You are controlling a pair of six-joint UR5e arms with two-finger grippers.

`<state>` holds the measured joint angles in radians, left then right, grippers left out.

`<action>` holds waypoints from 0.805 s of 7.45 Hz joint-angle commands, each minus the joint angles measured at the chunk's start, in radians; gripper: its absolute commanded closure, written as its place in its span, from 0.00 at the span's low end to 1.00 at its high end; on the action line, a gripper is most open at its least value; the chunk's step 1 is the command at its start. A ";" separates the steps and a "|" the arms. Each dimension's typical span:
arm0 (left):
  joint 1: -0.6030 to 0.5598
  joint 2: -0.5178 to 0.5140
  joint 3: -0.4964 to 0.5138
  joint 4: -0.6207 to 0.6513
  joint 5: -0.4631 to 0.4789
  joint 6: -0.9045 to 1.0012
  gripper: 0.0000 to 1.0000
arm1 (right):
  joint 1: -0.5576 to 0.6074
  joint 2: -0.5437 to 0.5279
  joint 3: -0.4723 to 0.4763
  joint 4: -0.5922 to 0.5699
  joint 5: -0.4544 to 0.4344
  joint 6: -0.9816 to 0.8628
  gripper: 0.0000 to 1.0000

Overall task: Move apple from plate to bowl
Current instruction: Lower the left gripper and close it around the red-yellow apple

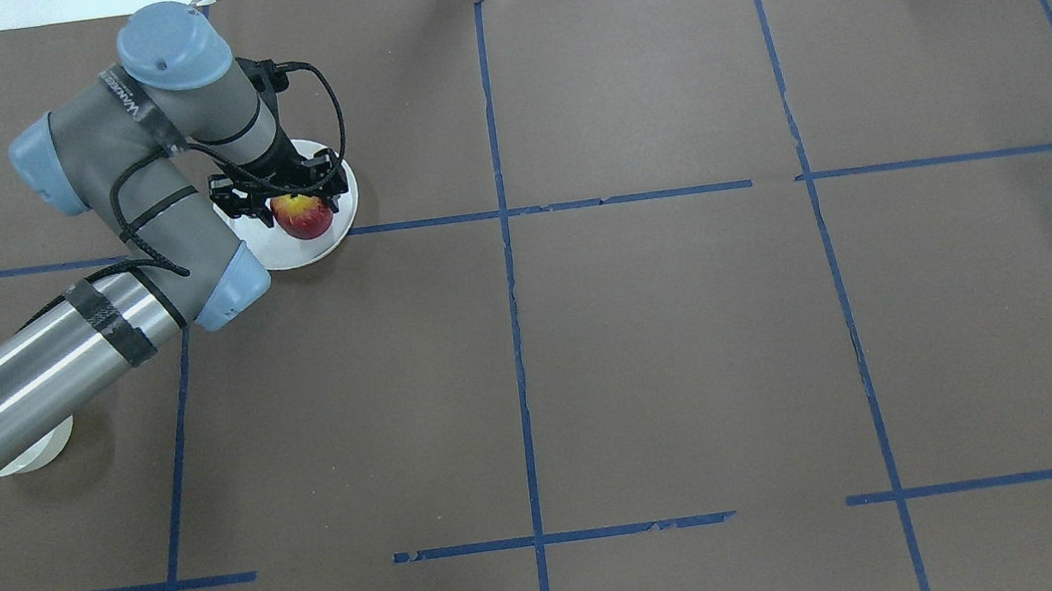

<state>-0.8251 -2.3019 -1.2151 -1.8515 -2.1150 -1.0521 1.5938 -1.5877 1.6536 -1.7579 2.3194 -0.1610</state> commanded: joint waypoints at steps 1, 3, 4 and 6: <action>-0.016 0.001 0.000 -0.003 0.001 0.000 0.15 | 0.000 0.000 0.000 0.000 0.000 0.000 0.00; -0.017 -0.001 0.000 -0.003 0.006 -0.002 0.67 | 0.000 0.000 0.000 0.000 0.000 0.000 0.00; -0.017 -0.001 -0.003 -0.003 0.006 0.006 1.00 | 0.000 0.000 0.000 0.000 0.000 0.000 0.00; -0.069 0.002 -0.036 0.014 0.004 0.024 1.00 | 0.000 0.000 0.000 0.000 0.000 0.000 0.00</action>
<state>-0.8615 -2.3011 -1.2267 -1.8495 -2.1096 -1.0397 1.5938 -1.5877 1.6536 -1.7579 2.3194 -0.1610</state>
